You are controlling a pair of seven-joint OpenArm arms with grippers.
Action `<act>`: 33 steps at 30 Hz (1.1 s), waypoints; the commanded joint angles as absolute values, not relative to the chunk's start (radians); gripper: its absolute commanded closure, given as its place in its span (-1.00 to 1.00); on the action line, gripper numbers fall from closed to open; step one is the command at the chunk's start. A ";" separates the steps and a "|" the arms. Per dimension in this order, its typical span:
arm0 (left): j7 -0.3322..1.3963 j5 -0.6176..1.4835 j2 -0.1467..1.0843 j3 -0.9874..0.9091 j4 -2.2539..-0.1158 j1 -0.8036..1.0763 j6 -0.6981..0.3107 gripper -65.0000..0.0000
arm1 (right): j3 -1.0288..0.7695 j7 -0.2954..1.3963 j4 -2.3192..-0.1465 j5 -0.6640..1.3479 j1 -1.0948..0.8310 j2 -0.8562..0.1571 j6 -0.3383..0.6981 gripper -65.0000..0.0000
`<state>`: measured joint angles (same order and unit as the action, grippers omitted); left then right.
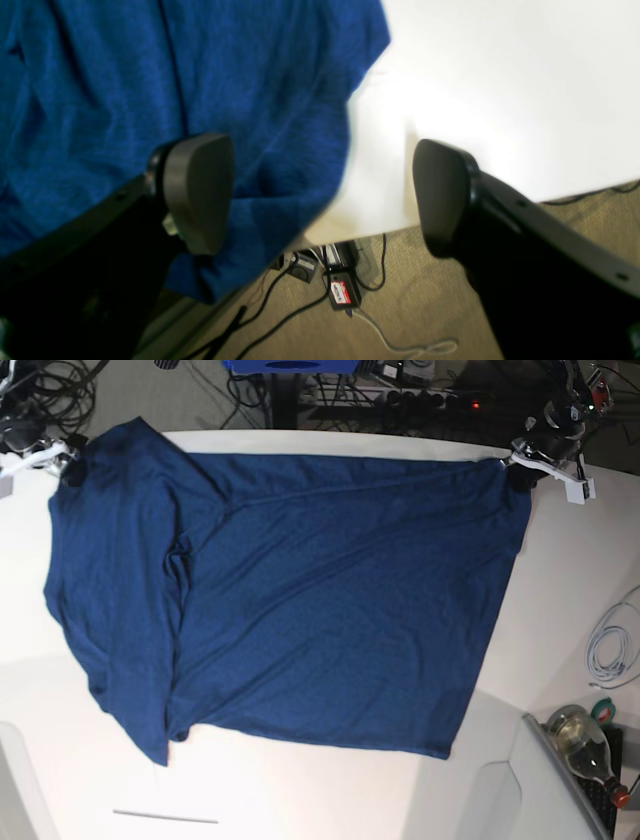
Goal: Layout the t-shirt on the table in an organized manner, then fold the t-shirt properly
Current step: 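Lift the shirt edge with both grippers and pull the corners apart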
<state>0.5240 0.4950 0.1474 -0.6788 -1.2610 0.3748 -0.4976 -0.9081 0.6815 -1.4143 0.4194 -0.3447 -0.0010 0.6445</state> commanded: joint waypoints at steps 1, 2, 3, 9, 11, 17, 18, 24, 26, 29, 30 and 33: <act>0.530 0.487 0.159 -0.682 -1.273 0.383 -0.492 1.00 | -0.911 0.670 -1.426 0.435 -0.346 -0.015 0.650 -0.57; 0.530 0.487 0.159 -0.682 -1.273 0.383 -0.492 1.00 | -0.909 0.670 -1.426 0.433 -0.346 -0.015 0.650 -0.57; 0.530 0.487 0.159 -0.682 -1.273 0.383 -0.492 1.00 | -0.908 0.670 -1.420 0.433 -0.346 -0.015 0.650 -0.57; 0.532 0.487 0.159 -0.682 -1.274 0.383 -0.492 1.00 | -0.905 0.673 -1.346 0.433 -0.340 -0.015 0.651 -0.56; 0.533 0.487 0.159 -0.682 -1.274 0.383 -0.492 1.00 | -0.905 0.677 -1.346 0.433 -0.340 -0.015 0.656 -0.51; 0.533 0.487 0.160 -0.682 -1.274 0.383 -0.492 1.00 | -0.865 0.719 -1.353 0.437 -0.346 -0.015 0.657 0.18; 0.533 0.487 0.160 -0.682 -1.274 0.383 -0.492 1.00 | -0.863 0.720 -1.354 0.437 -0.346 -0.015 0.657 0.28; 0.535 0.487 0.160 -0.682 -1.374 0.420 -0.490 1.00 | -0.866 0.753 -1.432 0.438 -0.349 -0.010 0.657 0.94; 0.536 0.487 0.159 -0.682 -1.431 0.435 -0.489 1.00 | -0.869 0.811 -1.498 0.440 -0.349 -0.010 0.657 1.00; 0.536 0.487 0.159 -0.682 -1.491 0.455 -0.489 1.00 | -0.869 0.875 -1.600 0.440 -0.346 -0.010 0.650 0.99; 0.536 0.487 0.159 -0.682 -1.508 0.461 -0.489 1.00 | -0.869 0.894 -1.629 0.438 -0.344 -0.010 0.648 0.99; 0.538 0.487 0.159 -0.682 -1.557 0.476 -0.489 1.00 | -0.872 0.960 -1.702 0.437 -0.331 -0.010 0.647 0.99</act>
<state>0.5541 0.4755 0.1471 -0.6769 -1.5368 0.4706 -0.4866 -0.8646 0.9794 -1.6836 0.4255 -0.3328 0.0013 0.6479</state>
